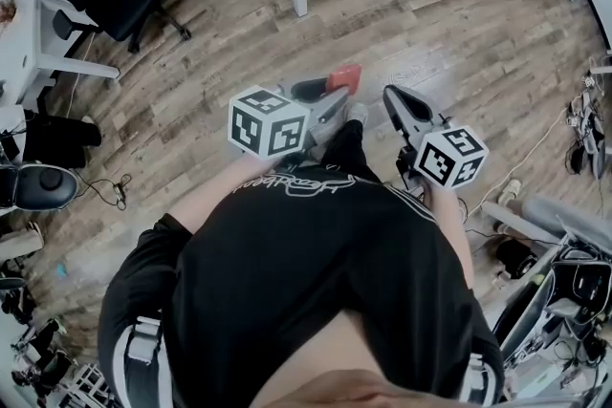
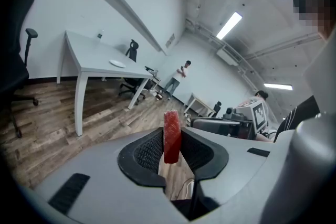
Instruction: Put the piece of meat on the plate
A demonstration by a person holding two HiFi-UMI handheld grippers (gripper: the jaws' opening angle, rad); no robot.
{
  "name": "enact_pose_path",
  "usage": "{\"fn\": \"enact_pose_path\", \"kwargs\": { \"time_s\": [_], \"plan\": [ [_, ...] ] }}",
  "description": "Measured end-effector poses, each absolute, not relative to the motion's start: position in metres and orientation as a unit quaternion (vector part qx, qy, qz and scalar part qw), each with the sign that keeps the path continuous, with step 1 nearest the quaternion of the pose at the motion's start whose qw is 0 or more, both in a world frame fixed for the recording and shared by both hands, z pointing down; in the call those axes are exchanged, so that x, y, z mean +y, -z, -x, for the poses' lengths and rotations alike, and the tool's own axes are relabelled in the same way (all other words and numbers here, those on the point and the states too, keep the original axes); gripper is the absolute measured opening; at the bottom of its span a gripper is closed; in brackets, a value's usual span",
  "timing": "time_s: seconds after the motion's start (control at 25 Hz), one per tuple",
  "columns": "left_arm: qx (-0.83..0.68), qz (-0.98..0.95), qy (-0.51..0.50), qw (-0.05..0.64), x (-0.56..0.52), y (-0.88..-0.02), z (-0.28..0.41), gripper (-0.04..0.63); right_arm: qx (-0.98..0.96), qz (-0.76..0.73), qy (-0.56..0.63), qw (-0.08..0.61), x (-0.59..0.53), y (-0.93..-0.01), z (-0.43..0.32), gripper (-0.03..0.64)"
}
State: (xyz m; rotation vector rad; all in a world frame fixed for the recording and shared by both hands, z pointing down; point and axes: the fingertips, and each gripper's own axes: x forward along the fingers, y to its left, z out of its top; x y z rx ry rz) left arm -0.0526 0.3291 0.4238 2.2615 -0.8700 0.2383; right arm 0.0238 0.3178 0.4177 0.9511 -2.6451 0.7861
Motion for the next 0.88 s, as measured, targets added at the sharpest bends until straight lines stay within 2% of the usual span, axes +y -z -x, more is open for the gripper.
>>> {"fn": "enact_pose_path", "kwargs": {
  "time_s": [0.28,0.88],
  "plan": [
    [-0.344,-0.863,-0.094,0.358,0.274,-0.429,0.034,0.094,-0.903,-0.303,-0.292,0.085,0.26,-0.417,-0.04,0.01],
    [-0.33,-0.871,-0.105,0.349,0.114,-0.416,-0.062,0.094,-0.894,-0.325,-0.305,0.048,0.101,-0.41,-0.138,0.01]
  ]
}}
